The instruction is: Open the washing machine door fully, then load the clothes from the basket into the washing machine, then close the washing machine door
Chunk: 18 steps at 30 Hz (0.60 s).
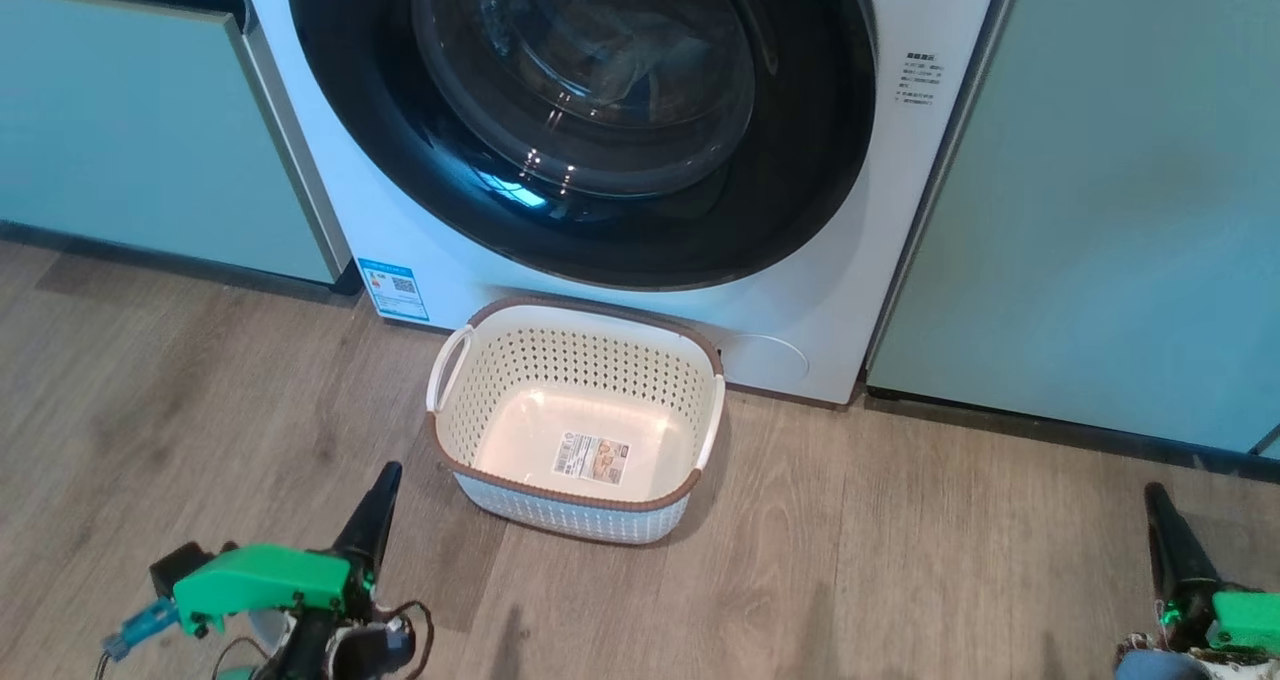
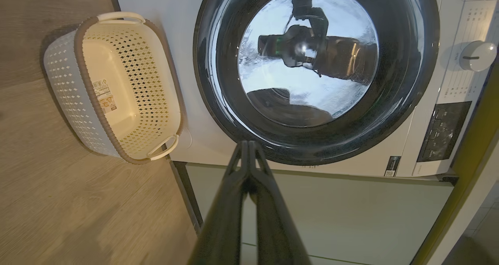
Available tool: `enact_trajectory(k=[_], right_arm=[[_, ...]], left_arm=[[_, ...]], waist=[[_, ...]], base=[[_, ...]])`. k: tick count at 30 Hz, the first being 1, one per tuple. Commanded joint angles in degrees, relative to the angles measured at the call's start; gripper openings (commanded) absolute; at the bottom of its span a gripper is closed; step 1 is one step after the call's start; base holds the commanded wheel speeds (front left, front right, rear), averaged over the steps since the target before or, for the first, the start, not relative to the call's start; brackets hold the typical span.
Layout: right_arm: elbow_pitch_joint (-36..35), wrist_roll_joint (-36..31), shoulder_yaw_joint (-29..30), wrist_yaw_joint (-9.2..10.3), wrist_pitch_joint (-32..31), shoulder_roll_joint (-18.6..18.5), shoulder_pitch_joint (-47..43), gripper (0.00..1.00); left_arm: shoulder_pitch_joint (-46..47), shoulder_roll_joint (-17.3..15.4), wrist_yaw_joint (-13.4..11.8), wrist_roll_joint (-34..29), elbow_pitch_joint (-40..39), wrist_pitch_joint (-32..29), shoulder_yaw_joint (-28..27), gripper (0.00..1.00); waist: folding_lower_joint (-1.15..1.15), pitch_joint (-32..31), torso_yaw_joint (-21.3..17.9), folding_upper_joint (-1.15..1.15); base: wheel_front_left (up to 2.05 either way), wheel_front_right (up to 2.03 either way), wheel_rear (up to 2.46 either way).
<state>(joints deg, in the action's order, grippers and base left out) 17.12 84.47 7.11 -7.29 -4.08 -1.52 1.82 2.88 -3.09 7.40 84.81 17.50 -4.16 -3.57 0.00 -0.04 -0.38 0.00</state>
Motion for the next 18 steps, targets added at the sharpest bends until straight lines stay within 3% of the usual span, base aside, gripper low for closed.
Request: enact_trajectory(k=[1, 11, 18], right_arm=[[-2.4, 1.5, -0.8, -0.18, -0.7, -1.3, 3.7, 0.00], [-3.1, 7.7, -0.6, -0.20, -2.4, -1.4, 4.4, 0.00], [-3.1, 7.7, -0.6, -0.20, -2.4, -1.4, 4.4, 0.00]], left_arm=[[3.3, -0.4, 0.1, 1.4, -2.3, -0.7, -2.1, 0.00], [3.3, 0.2, 0.1, 7.3, -3.4, -2.3, -3.0, 0.00], [3.3, 0.2, 0.1, 7.3, -3.4, -2.3, -3.0, 0.00]], waist=[[0.00, 0.0, 0.0, 0.00], [0.00, 0.2, 0.4, 0.00], [0.00, 0.2, 0.4, 0.00]], base=[[0.00, 0.00, 0.00], [0.00, 0.00, 0.00], [0.00, 0.00, 0.00]])
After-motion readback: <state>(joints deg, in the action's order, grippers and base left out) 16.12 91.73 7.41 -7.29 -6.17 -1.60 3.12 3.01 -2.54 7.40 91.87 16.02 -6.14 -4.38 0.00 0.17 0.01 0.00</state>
